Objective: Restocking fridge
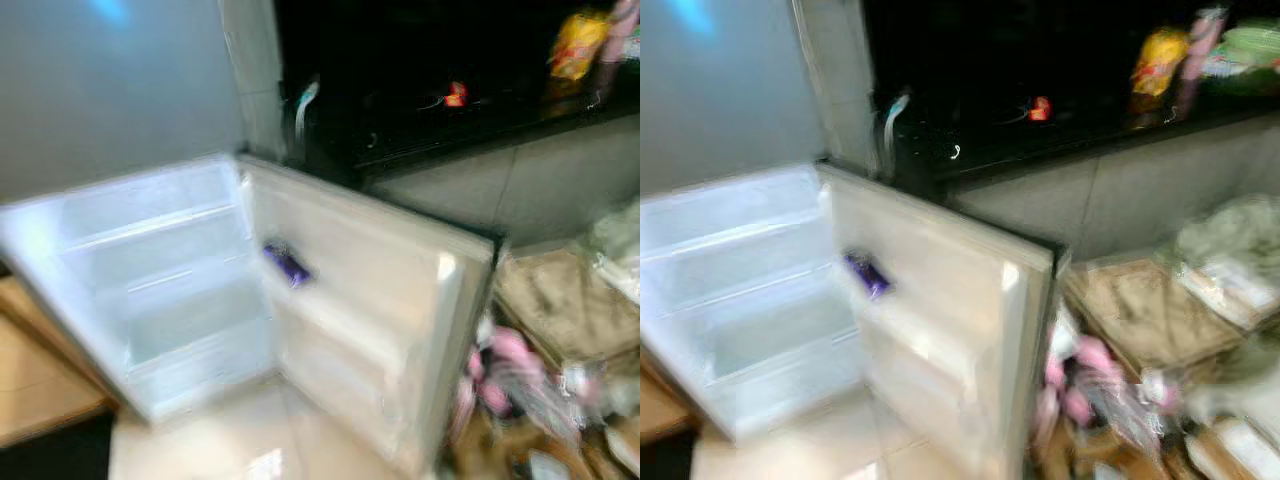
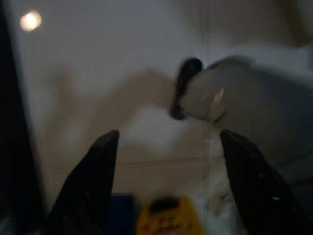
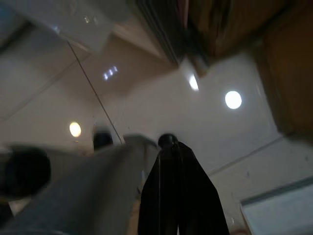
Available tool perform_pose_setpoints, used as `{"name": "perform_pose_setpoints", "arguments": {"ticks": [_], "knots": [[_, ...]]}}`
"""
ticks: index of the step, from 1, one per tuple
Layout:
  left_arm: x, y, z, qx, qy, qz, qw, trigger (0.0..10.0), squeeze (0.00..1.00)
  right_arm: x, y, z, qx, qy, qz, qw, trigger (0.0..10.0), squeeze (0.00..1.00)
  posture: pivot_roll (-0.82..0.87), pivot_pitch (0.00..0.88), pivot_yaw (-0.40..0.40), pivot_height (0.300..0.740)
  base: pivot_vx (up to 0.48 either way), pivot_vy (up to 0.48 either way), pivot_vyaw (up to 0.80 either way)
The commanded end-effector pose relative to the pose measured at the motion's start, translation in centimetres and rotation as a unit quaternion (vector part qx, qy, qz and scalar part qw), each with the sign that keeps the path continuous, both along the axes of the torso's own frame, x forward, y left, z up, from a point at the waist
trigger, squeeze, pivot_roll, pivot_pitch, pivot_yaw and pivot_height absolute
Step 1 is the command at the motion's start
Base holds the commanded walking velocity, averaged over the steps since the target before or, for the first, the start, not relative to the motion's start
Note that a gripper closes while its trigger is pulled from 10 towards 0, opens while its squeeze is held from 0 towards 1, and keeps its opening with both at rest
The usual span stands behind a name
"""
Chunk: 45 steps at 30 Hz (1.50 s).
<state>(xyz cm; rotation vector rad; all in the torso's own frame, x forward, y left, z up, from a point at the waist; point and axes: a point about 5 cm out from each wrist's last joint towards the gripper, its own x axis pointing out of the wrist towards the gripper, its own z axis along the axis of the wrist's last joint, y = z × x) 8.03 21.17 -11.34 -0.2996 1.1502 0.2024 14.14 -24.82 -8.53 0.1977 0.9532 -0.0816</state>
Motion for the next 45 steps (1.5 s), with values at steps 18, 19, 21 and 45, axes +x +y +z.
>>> {"name": "perform_pose_setpoints", "arguments": {"ticks": [18, 19, 21, 45], "knots": [[1.4, 0.7, 0.5, 0.013, -0.019, -0.008, 1.000, 10.0, 0.00, 0.4, 0.2, 0.1, 0.003, -0.009, 0.003, 1.000, 10.0, 0.00, -0.10, 0.000, 0.034, 0.740, 0.000, -0.171, 0.00], [1.5, 0.7, 0.5, 0.013, -0.020, -0.008, 1.000, 10.0, 0.00, 1.0, 0.1, 0.4, 0.003, -0.020, 0.004, 1.000, 10.0, 0.00, -0.10, 0.000, 0.034, 0.740, 0.000, 0.000, 0.00], [1.5, 0.7, 0.5, 0.013, -0.020, -0.008, 1.000, 10.0, 0.00, 1.8, 0.0, 0.8, 0.004, -0.035, 0.004, 0.999, 10.0, 0.00, -0.10, 0.000, 0.034, 0.740, 0.000, 0.000, 0.00], [1.2, 0.8, 0.4, 0.009, -0.023, -0.005, 1.000, 10.0, 0.00, 20.2, 1.7, 16.6, 0.022, -0.392, 0.063, 0.917, 10.0, 0.00, -0.08, 0.000, 0.037, 0.740, 0.000, 0.000, 0.00]]}}
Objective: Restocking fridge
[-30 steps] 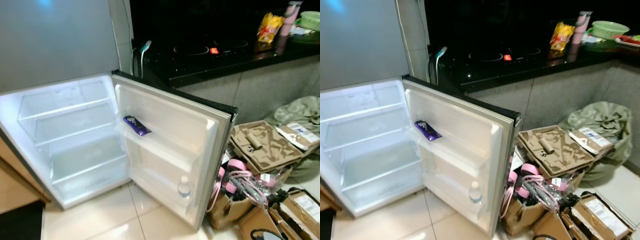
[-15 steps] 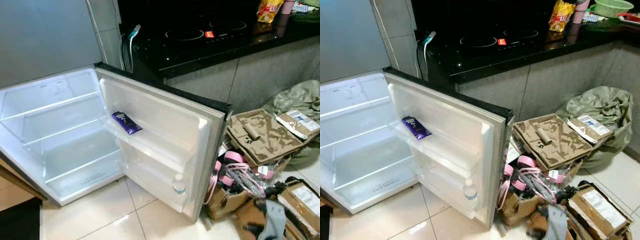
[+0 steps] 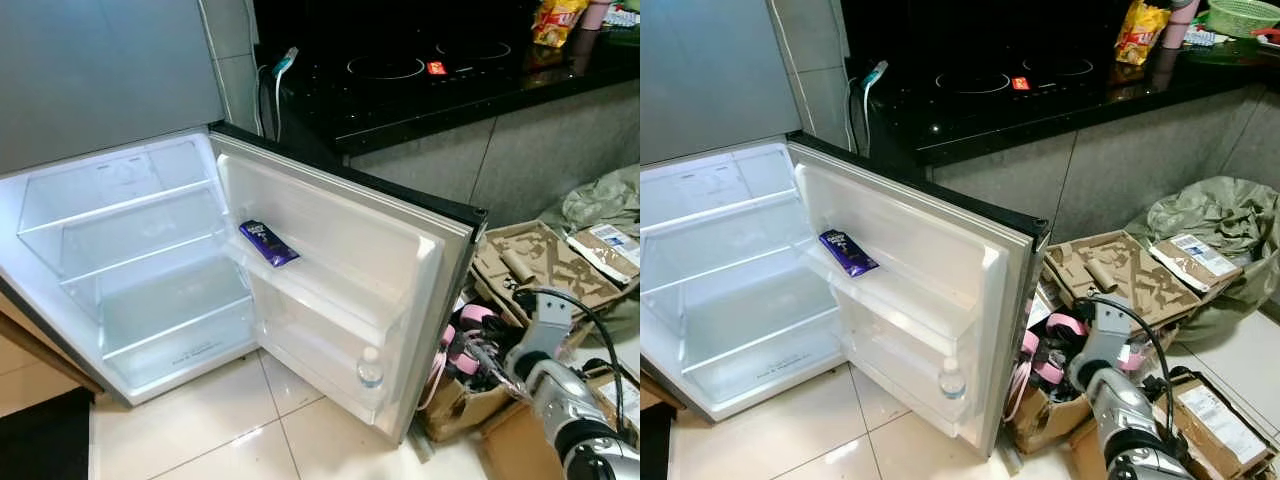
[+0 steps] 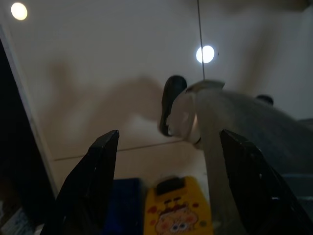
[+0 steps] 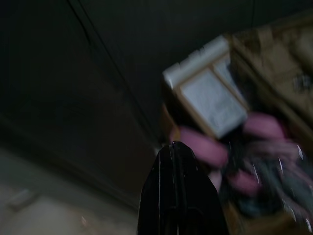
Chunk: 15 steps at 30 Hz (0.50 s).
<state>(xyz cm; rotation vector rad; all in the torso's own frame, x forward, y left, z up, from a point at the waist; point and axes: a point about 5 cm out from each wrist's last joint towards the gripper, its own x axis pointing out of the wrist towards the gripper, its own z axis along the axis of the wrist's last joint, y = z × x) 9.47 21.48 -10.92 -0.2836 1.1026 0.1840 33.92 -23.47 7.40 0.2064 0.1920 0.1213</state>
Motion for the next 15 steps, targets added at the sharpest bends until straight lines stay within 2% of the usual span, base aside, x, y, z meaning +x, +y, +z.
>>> {"name": "perform_pose_setpoints", "arguments": {"ticks": [1, 8, 10, 12, 15], "knots": [[-0.4, 0.5, 0.0, 0.004, 0.002, 0.004, 1.000, 10.0, 0.00, 1.1, 0.8, 1.5, -0.002, -0.033, 0.015, 0.999, 10.0, 0.00, -0.07, 0.000, 0.037, 0.740, 0.000, 0.000, 0.00], [-0.5, 0.6, 0.0, 0.006, 0.002, 0.006, 1.000, 10.0, 0.00, 1.9, 2.5, 2.7, 0.009, -0.064, 0.059, 0.996, 10.0, 0.00, -0.07, 0.000, 0.036, 0.740, 0.000, 0.000, 0.00], [-0.5, 0.6, 0.0, 0.006, 0.003, 0.006, 1.000, 10.0, 0.00, 1.8, 4.8, 2.7, 0.023, -0.078, 0.145, 0.986, 10.0, 0.00, -0.07, 0.000, 0.035, 0.740, 0.000, 0.000, 0.00], [-0.5, 0.6, 0.0, 0.006, 0.003, 0.006, 1.000, 10.0, 0.00, 1.7, 5.3, 2.7, 0.028, -0.081, 0.167, 0.982, 10.0, 0.00, -0.07, 0.000, 0.035, 0.740, 0.000, 0.000, 0.00], [-0.5, 0.6, 0.0, 0.004, 0.002, 0.005, 1.000, 10.0, 0.00, 0.7, 7.5, 2.2, 0.050, -0.084, 0.288, 0.953, 10.0, 0.00, -0.07, 0.000, 0.037, 0.740, 0.000, 0.000, 0.00]]}}
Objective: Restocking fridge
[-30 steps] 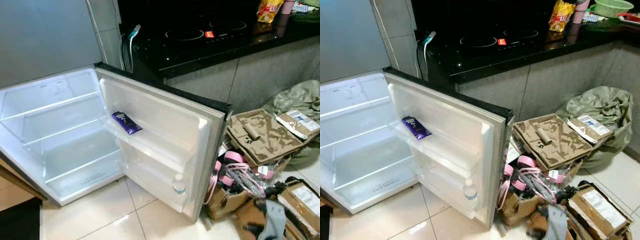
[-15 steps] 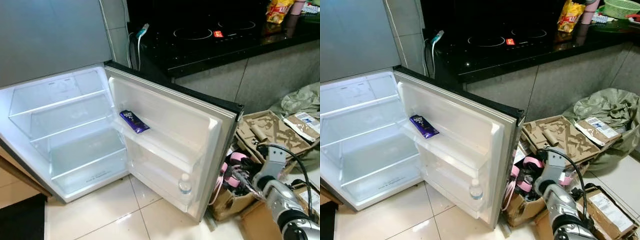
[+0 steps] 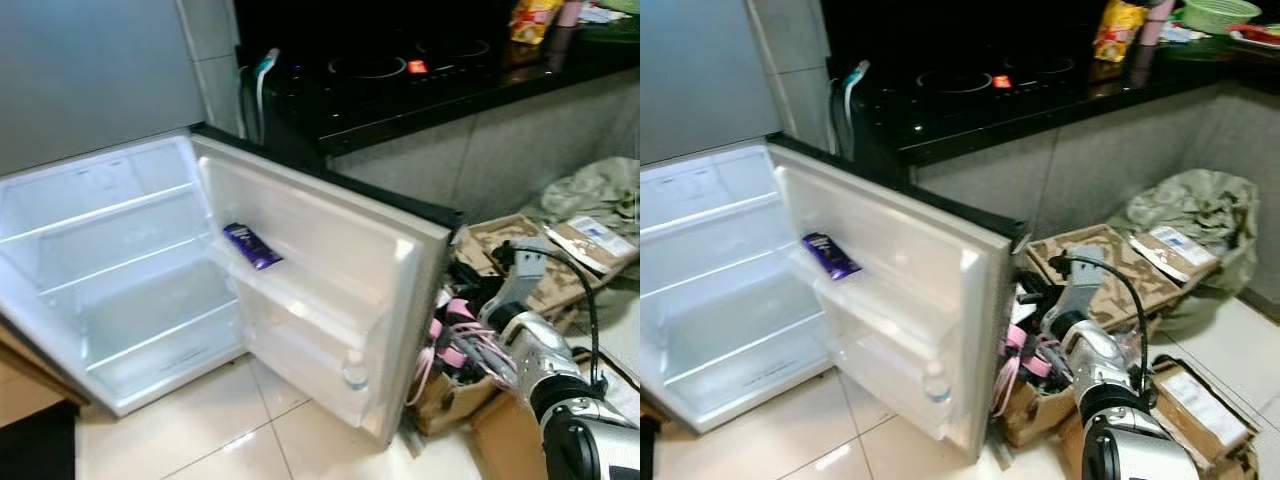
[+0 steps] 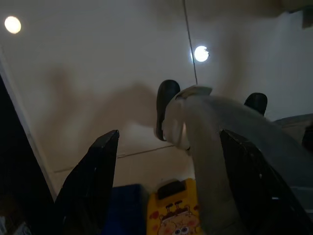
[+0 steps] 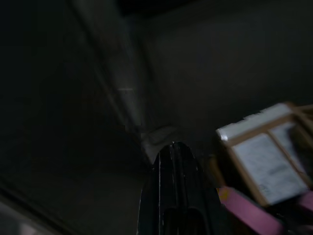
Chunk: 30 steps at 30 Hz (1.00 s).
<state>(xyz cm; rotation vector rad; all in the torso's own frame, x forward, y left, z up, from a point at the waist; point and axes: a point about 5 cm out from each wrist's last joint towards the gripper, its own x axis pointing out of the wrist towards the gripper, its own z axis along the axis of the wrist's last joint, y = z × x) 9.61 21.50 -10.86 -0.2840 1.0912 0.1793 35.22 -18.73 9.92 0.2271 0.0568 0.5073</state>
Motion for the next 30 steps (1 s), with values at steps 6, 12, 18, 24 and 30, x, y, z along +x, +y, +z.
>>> {"name": "perform_pose_setpoints", "arguments": {"ticks": [6, 12, 18, 24, 30], "knots": [[-0.6, 0.5, 0.0, 0.004, 0.007, 0.008, 1.000, 10.0, 0.00, -2.7, 5.3, -0.2, 0.049, -0.016, 0.295, 0.954, 10.0, 0.00, -0.07, 0.000, 0.035, 0.740, 0.000, 0.000, 0.00], [-0.6, 0.5, -0.1, 0.003, 0.008, 0.008, 1.000, 10.0, 0.00, -5.1, 6.6, 1.0, 0.099, -0.041, 0.391, 0.914, 10.0, 0.00, -0.08, 0.000, 0.038, 0.740, 0.000, 0.000, 0.00], [-0.6, 0.4, -0.1, 0.001, 0.008, 0.006, 1.000, 10.0, 0.00, -3.3, 3.3, -3.3, 0.040, 0.037, 0.174, 0.983, 10.0, 0.00, -0.08, 0.000, 0.038, 0.740, 0.000, 0.000, 0.00], [-0.6, 0.3, -0.1, 0.001, 0.007, 0.007, 1.000, 10.0, 0.00, -6.2, -0.1, -8.1, -0.052, 0.167, 0.070, 0.982, 10.0, 0.00, -0.08, 0.000, 0.035, 0.740, 0.000, 0.000, 0.49], [-0.6, 0.3, -0.1, 0.000, 0.008, 0.008, 1.000, 10.0, 0.00, -10.8, -3.0, -12.9, -0.112, 0.298, -0.030, 0.948, 10.0, 0.00, -0.08, 0.000, 0.034, 0.740, 0.000, 0.000, 0.73]]}}
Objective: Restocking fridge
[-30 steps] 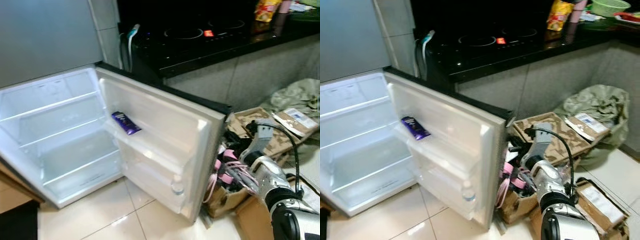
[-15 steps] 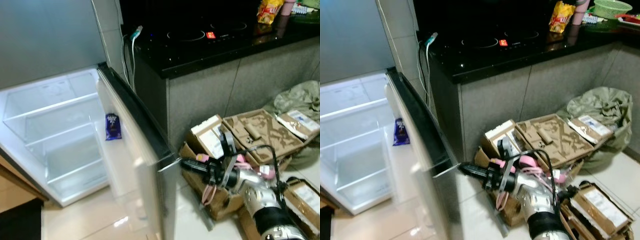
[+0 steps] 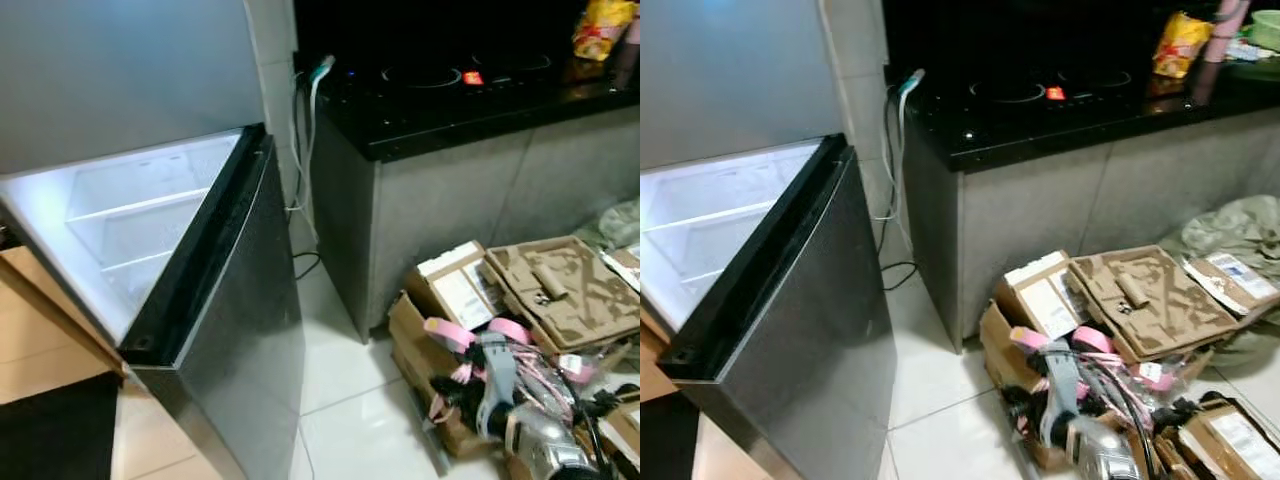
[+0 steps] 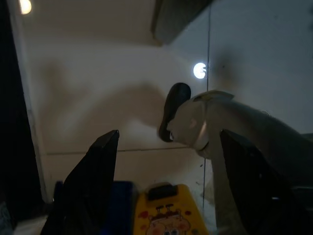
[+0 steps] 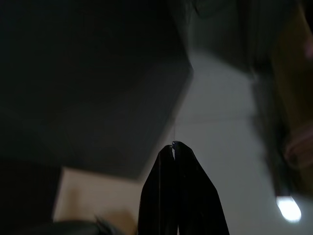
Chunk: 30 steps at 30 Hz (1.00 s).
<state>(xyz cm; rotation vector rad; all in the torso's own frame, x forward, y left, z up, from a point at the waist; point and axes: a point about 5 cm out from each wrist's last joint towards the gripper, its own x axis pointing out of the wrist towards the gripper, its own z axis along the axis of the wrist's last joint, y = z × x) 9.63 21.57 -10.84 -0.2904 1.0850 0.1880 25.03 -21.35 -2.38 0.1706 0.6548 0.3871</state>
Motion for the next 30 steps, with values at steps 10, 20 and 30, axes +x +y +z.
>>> {"name": "perform_pose_setpoints", "arguments": {"ticks": [10, 20, 30], "knots": [[-0.5, 0.3, -0.1, 0.004, 0.011, -0.002, 1.000, 10.0, 0.00, -9.2, -3.2, -5.6, -0.133, 0.170, -0.083, 0.973, 10.0, 0.00, -0.09, 0.000, 0.038, 0.740, 0.000, 0.000, 0.72], [0.2, 0.3, 0.1, 0.007, 0.005, -0.001, 1.000, 10.0, 0.00, -13.6, -3.5, -7.2, -0.175, 0.235, -0.088, 0.952, 10.0, 0.00, -0.09, 0.000, 0.037, 0.740, 0.000, 0.000, 0.67], [0.0, 0.4, 0.0, 0.010, 0.009, 0.003, 1.000, 10.0, 0.00, -13.5, -3.1, -7.3, -0.186, 0.232, -0.073, 0.952, 10.0, 0.00, -0.09, 0.000, 0.041, 0.740, 0.000, 0.000, 0.67]]}}
